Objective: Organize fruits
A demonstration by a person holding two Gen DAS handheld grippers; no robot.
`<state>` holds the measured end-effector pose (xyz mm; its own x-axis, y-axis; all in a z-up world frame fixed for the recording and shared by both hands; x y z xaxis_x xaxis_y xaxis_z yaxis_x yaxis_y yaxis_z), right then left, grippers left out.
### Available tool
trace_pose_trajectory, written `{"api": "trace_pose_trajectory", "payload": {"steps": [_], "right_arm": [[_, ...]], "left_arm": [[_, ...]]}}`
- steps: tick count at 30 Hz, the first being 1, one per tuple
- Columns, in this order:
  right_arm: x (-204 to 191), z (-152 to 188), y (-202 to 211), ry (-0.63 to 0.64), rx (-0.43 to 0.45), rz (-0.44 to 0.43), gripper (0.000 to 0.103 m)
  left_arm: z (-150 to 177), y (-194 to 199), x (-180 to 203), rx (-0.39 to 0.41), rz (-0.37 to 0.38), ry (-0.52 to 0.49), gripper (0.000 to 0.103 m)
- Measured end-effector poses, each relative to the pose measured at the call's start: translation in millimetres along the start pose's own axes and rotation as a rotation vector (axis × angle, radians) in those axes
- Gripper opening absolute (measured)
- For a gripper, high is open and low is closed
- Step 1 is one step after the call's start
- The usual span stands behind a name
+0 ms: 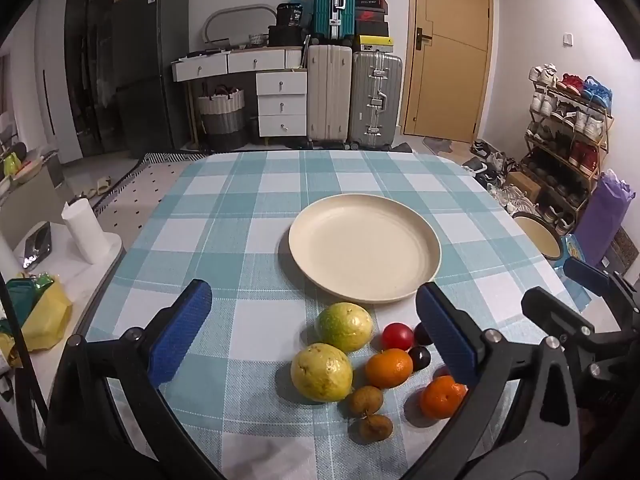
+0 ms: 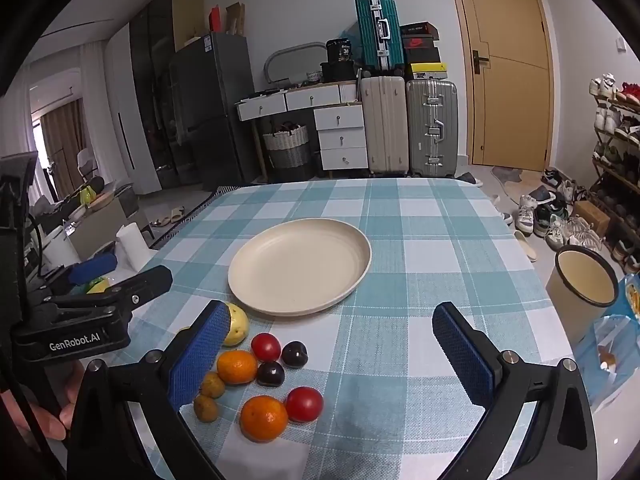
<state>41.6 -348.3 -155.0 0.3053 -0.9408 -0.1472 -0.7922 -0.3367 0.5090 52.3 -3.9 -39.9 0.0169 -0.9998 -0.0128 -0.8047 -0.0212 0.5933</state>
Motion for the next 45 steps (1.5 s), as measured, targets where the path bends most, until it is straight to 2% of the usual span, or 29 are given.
{"api": "trace_pose_trajectory", "payload": {"steps": [28,45], "right_arm": [[-11.8,7.7,-2.4,-0.003,-0.023,-0.011,0.103],[-4.0,7.0,-3.0,-0.004,-0.025,-0.019,0.103]], "left_arm": [[9.9,-5.3,-7.5,-0.024,-0.005,0.018,0.102],[12.9,-5.4,-8.1,-0.025,-0.007,0.014,0.102]]}}
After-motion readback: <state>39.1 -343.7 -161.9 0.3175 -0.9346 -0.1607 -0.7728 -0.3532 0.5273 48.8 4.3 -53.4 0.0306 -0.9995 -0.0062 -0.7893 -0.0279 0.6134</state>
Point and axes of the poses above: each gripper's, at about its wrist camera, not at the fingertips, and y roughly against the way its jaws point, x to its right, z to its underside, the point moved 7 cm from there along -y, roughly the way its jaws point, and after that the axes turned 4 degrees about -z, right-handed, at the moved point
